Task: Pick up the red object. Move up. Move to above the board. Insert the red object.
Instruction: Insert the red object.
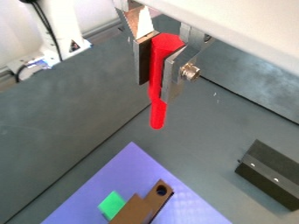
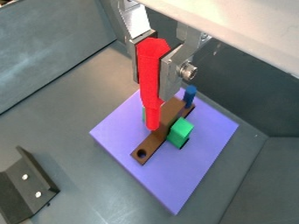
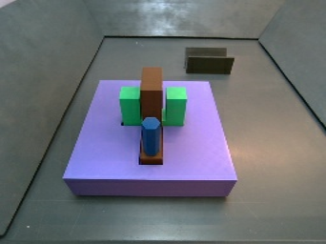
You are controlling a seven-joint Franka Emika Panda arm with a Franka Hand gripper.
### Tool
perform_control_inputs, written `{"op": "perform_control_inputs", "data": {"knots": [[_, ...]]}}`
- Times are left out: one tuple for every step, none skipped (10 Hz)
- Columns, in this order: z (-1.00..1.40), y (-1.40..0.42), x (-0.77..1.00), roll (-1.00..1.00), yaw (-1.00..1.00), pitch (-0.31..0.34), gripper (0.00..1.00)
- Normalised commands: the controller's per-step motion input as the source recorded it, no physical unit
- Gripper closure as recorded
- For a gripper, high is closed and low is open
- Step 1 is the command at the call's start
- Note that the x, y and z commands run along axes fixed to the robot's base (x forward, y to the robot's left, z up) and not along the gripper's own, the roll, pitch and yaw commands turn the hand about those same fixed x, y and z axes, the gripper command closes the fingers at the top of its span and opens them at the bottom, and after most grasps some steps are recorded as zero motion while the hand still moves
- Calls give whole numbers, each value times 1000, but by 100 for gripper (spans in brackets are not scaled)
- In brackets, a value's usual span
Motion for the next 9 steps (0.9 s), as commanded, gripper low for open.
{"op": "perform_control_inputs", "data": {"knots": [[-877, 0, 271, 0, -97, -43, 100], [-1000, -109, 457, 0, -274, -24, 100], [-989, -66, 509, 91, -386, 43, 100], [-811, 0, 543, 99, -400, 126, 100], [-763, -9, 469, 119, -397, 116, 100], [-711, -14, 389, 93, -371, 76, 100], [-646, -23, 220, 3, -360, 44, 100], [-466, 0, 0, -90, -363, 0, 100], [-354, -9, -163, -67, -234, 0, 100]]}}
